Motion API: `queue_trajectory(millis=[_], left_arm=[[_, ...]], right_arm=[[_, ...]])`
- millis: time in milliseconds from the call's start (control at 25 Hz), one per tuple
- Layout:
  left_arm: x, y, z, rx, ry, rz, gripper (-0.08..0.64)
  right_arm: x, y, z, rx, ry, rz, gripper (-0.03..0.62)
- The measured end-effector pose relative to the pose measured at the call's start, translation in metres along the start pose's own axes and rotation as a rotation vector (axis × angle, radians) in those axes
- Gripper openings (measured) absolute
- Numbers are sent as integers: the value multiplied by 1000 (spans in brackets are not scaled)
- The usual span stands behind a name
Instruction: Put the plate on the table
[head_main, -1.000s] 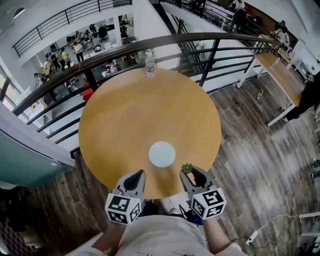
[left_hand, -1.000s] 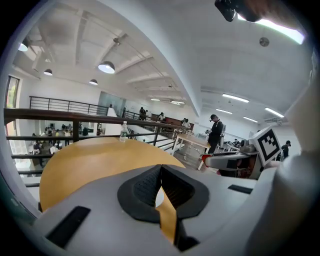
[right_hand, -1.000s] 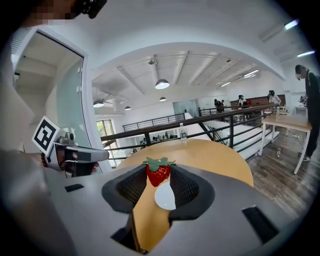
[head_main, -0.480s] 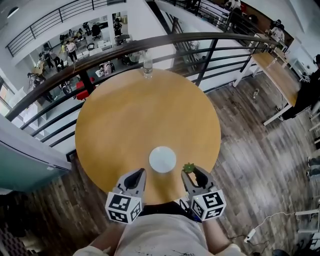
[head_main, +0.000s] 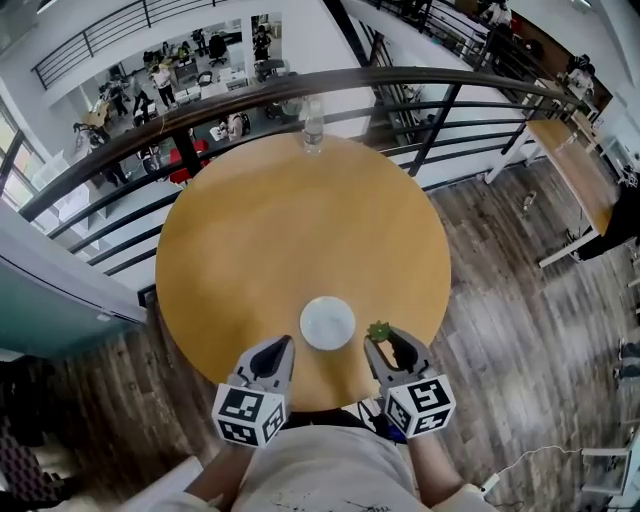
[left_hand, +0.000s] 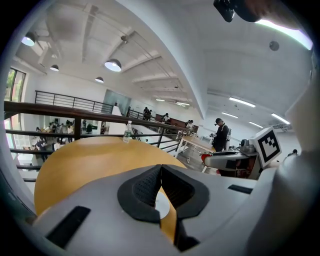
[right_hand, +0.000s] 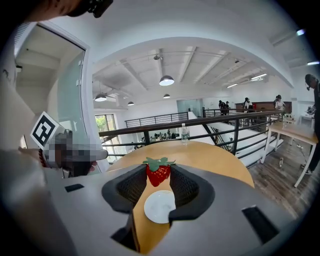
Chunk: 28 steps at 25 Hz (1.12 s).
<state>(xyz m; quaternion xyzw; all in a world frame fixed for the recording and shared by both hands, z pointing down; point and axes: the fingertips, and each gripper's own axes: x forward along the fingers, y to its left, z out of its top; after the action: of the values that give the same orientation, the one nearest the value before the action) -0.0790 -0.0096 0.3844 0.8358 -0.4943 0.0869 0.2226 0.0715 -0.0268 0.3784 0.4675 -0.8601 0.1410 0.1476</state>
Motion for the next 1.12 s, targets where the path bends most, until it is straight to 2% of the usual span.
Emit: queue_trajectory(millis=[600, 840, 1120], left_arm=[[26, -7, -4, -8, 25, 35, 23], [39, 5, -4, -12, 47, 31, 23], [55, 3, -21, -15, 68, 28, 23]], right_arm=[[19, -19, -12, -2, 47, 62, 155], [40, -19, -14, 8, 70, 72, 155], [50, -26, -36, 13, 96, 86, 155]])
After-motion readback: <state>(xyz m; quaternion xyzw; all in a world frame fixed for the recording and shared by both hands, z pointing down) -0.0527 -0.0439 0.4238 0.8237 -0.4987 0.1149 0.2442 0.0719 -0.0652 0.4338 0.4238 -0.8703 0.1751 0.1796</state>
